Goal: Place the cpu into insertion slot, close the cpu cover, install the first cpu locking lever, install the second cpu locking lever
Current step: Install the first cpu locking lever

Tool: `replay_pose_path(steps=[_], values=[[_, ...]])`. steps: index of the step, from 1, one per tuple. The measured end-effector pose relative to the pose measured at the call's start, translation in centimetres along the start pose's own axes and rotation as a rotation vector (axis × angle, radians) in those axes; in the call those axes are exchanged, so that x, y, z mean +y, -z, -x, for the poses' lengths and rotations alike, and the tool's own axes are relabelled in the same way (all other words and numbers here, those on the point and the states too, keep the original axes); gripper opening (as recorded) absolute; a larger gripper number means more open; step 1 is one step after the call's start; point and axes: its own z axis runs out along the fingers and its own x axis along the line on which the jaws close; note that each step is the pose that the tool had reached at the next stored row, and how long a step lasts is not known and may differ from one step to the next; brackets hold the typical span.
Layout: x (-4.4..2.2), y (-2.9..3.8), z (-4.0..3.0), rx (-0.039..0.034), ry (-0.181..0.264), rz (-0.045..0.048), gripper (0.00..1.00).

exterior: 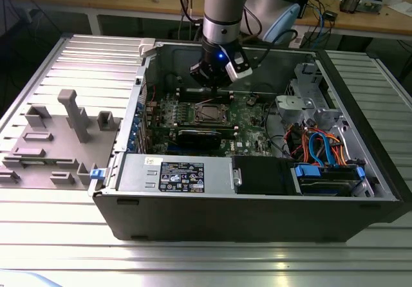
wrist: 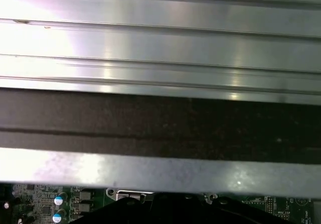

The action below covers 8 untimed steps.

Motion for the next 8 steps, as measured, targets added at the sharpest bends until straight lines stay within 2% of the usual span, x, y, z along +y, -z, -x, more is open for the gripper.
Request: replay_pose_path(steps=[3,8], values=[[-0.08,-0.05,0.08,0.0001,-0.004,0.0048,0.11],[-0.13,-0.32,0.12,-0.0003,-0.01,0.0049,0.11]])
